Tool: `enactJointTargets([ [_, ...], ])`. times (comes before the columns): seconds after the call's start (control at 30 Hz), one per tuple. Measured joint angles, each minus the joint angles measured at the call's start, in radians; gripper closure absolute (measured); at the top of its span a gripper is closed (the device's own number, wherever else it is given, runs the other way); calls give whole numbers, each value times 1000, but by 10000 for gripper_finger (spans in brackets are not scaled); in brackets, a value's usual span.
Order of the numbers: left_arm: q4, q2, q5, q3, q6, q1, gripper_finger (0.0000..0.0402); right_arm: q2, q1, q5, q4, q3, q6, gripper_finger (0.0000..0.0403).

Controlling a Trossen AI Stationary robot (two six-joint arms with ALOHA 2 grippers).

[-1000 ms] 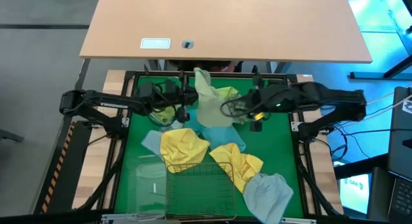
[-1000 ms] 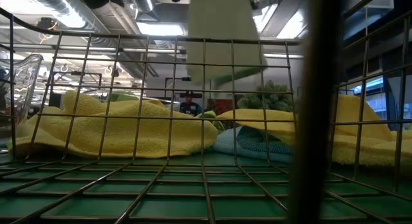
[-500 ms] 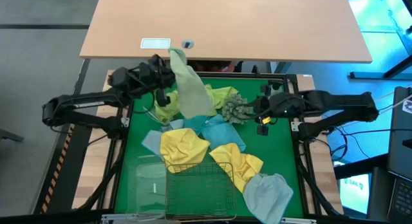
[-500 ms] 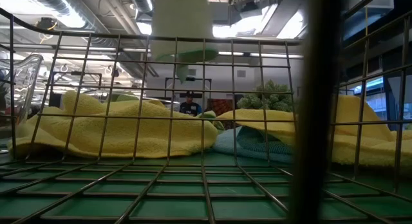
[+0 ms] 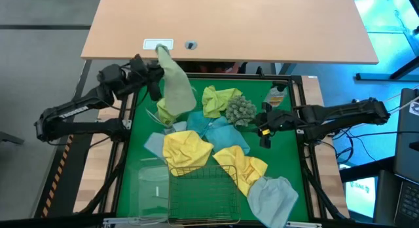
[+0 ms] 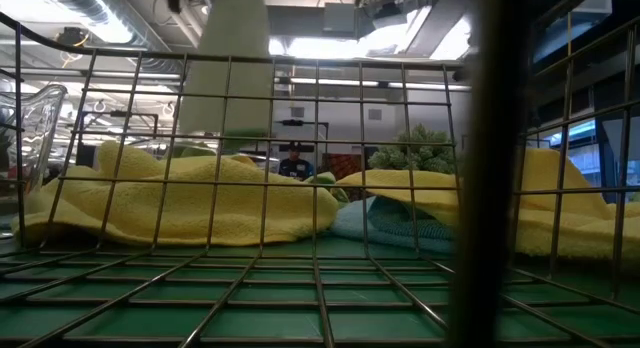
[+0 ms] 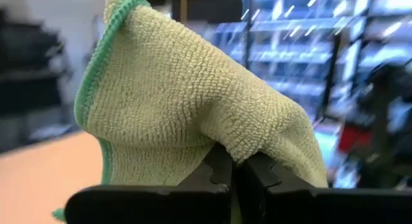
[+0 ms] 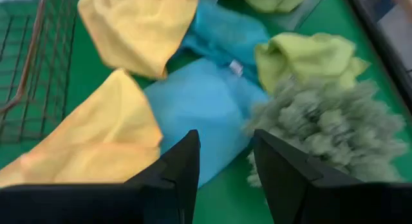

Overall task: Sort microfiber towel by color & place in baskets
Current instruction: Put the green microfiber towel into the top transparent bin

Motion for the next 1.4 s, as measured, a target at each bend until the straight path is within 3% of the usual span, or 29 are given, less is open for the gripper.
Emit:
enactJointTargets([
  [0.3, -269, -2, -158, 0, 41, 29, 401, 0, -1, 0, 11, -7, -4, 258],
  [0.6, -264, -51, -378, 0, 186, 92, 401, 0, -1, 0, 9, -7, -4, 258],
  [0.9, -265, -122, -391, 0, 206, 117, 401, 0, -1, 0, 9, -7, -4, 258],
  [1.0, -281, -132, -340, 0, 139, 117, 401, 0, -1, 0, 8, -7, -4, 258],
  [1.23, -414, -93, -26, 0, -11, 72, 401, 0, -1, 0, 8, -7, -4, 258],
  [1.4, -522, -43, 41, 0, -62, 23, 401, 0, -1, 0, 8, -7, -4, 258],
])
